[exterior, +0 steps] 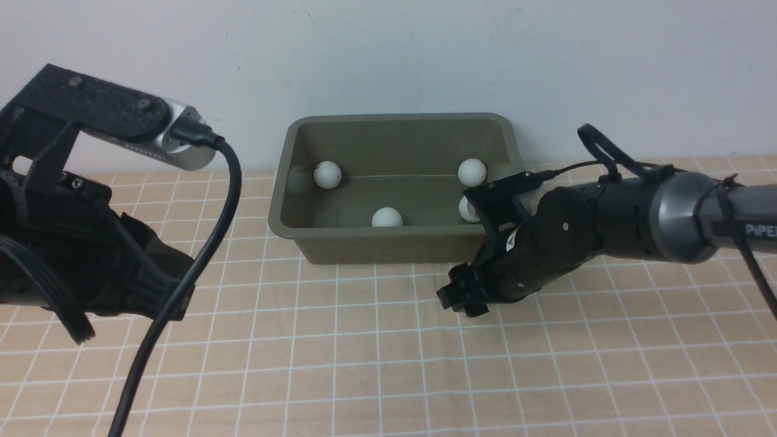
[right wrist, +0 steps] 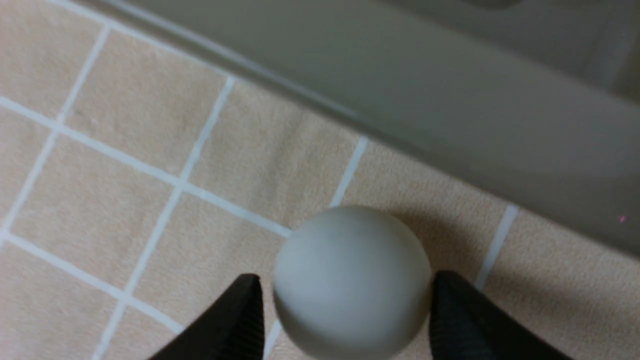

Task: Put the table tennis balls into the box on the light coffee tablecloth.
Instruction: 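Reach for and grasp a ping pong ball on the table, then release the ping pong ball into the bin and lift the gripper away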

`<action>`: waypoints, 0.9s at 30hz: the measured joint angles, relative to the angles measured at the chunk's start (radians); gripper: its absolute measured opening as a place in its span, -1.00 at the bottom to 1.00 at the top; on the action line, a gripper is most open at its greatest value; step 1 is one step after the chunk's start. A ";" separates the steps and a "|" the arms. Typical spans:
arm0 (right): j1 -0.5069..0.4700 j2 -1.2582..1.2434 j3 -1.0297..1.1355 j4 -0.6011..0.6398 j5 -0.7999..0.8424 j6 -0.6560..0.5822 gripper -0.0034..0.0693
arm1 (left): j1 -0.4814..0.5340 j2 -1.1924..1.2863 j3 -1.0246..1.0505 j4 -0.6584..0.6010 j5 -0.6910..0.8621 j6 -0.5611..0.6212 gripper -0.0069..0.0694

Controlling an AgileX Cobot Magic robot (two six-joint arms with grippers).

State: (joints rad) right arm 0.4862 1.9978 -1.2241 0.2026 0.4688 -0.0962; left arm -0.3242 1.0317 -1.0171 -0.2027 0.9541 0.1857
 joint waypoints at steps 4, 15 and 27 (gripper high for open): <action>0.000 -0.024 -0.001 -0.051 0.056 -0.001 0.07 | 0.000 0.000 0.000 -0.001 0.000 0.000 -0.92; 0.000 -0.338 -0.001 -0.179 0.286 -0.086 0.07 | 0.000 0.000 0.000 -0.001 -0.009 0.000 -0.92; 0.000 -0.114 -0.303 0.072 0.206 -0.304 0.07 | 0.000 0.000 0.000 -0.002 -0.021 0.000 -0.92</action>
State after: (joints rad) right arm 0.4862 1.8842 -1.5266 0.2744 0.6744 -0.4004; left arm -0.3242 1.0317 -1.0171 -0.2046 0.9328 0.1857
